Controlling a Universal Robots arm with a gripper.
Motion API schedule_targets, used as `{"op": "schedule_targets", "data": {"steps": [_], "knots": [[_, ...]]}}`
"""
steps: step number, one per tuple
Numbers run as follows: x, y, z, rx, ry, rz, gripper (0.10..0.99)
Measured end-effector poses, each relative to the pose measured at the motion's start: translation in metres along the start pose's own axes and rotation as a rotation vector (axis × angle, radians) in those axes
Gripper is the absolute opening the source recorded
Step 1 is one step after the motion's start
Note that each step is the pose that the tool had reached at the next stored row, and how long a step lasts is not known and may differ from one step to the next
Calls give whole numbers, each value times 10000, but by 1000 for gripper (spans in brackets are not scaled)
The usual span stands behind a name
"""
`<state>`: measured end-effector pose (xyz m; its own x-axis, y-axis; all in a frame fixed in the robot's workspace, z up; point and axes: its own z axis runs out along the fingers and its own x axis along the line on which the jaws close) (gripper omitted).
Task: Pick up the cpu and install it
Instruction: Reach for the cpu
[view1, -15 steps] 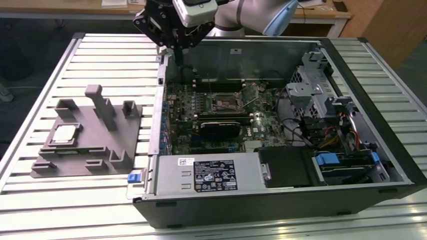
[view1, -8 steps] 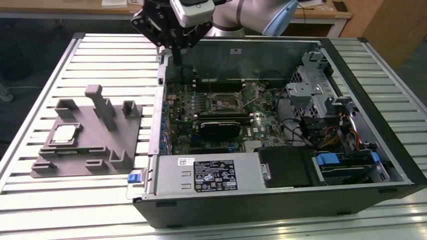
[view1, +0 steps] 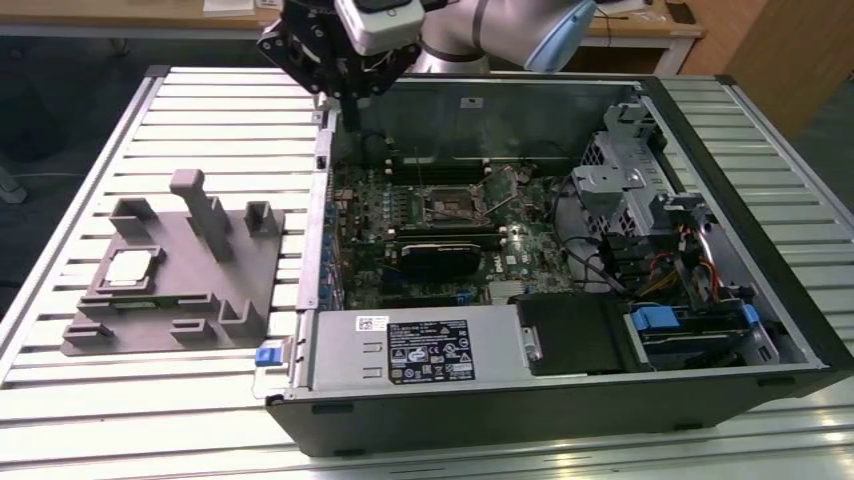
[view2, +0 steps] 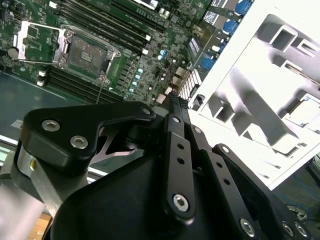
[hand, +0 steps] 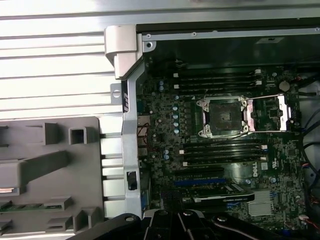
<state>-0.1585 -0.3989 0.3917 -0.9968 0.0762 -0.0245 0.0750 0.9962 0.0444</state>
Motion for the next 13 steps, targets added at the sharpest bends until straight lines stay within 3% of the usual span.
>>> {"op": "schedule_targets", "data": {"steps": [13], "knots": [[57, -4, 4, 0, 0, 0, 106]]}}
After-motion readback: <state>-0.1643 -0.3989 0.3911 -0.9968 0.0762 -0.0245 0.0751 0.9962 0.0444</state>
